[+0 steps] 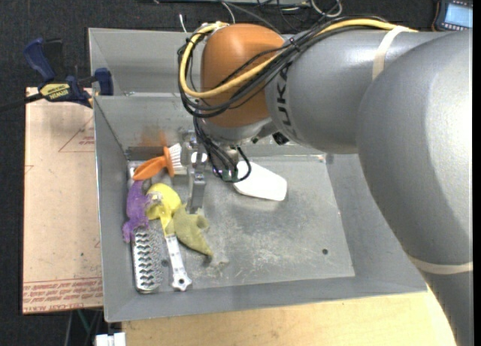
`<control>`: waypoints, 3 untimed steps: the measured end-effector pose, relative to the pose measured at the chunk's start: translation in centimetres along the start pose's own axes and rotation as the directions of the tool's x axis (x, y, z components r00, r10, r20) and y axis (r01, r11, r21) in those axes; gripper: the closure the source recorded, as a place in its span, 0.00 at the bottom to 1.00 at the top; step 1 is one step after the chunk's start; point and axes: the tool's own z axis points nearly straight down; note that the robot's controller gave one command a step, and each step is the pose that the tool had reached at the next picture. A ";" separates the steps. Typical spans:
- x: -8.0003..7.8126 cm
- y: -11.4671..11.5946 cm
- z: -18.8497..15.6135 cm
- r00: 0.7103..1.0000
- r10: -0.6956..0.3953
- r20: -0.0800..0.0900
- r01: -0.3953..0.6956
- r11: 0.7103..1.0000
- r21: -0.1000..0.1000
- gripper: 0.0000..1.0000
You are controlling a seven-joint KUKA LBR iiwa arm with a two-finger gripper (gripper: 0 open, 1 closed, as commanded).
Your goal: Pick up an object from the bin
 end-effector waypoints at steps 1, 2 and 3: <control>0.0 0.0 0.0 1.000 0.000 0.000 0.000 1.000 0.000 0.00; 1.4 2.1 4.2 0.991 -0.132 0.004 0.132 0.991 0.000 0.00; 2.1 2.8 6.7 0.989 -0.150 -0.002 0.150 0.989 -0.001 0.00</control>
Offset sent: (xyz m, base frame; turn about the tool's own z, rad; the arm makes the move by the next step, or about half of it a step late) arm -0.0199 0.0278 -0.0555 -0.1741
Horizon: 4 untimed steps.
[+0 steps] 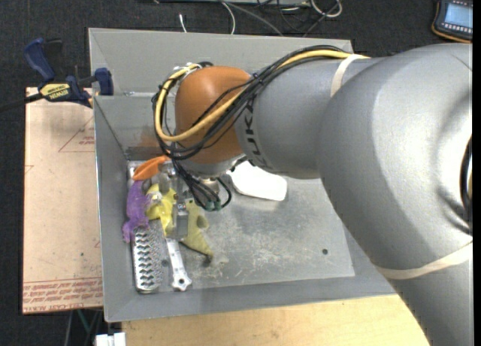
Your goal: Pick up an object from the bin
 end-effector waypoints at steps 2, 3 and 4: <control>1.4 2.4 1.5 1.000 -0.005 0.004 0.005 1.000 -0.003 0.00; 1.1 0.2 1.2 0.925 -0.381 0.011 0.381 0.925 0.000 0.00; 4.9 2.1 1.8 0.911 -0.412 0.021 0.412 0.911 0.014 0.00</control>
Offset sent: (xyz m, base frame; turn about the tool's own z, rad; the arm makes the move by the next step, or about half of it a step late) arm -0.0063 0.0034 -0.0075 -0.0091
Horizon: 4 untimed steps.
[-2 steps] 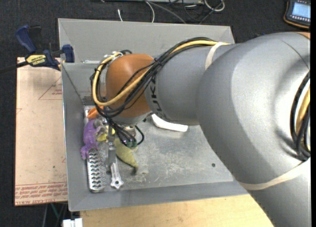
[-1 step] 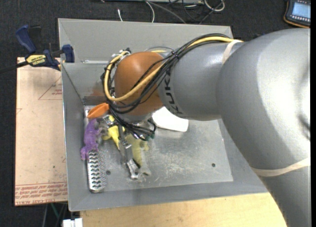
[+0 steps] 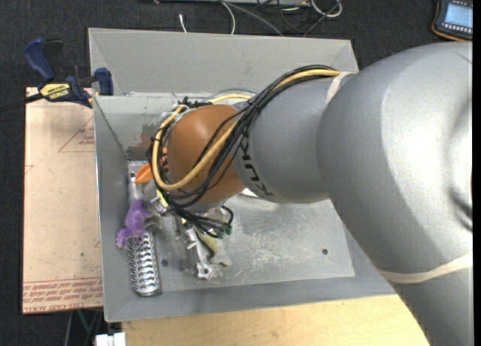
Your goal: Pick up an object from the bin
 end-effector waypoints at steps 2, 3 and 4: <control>-2.5 -4.0 -10.1 1.000 -0.027 0.001 0.027 1.000 -0.008 0.00; -1.6 -3.3 -5.7 0.983 0.183 0.008 -0.183 0.983 -0.008 0.00; -2.6 -3.3 -5.0 0.991 -0.133 0.008 0.133 0.991 -0.007 0.00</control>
Offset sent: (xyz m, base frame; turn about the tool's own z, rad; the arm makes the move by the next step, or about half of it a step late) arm 0.0000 0.0000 0.0000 0.0000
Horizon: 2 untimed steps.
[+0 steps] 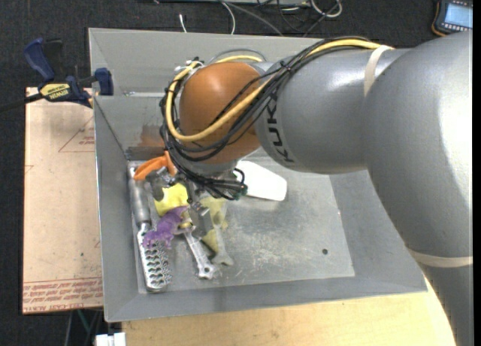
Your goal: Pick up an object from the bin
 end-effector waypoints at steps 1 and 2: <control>-1.8 2.1 3.8 1.000 0.029 -0.001 -0.029 1.000 -0.001 0.00; -0.5 0.0 4.9 0.997 -0.080 0.017 0.080 0.997 0.003 0.00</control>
Offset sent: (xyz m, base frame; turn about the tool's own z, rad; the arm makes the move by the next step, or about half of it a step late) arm 0.0034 -0.0039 -0.0545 -0.0874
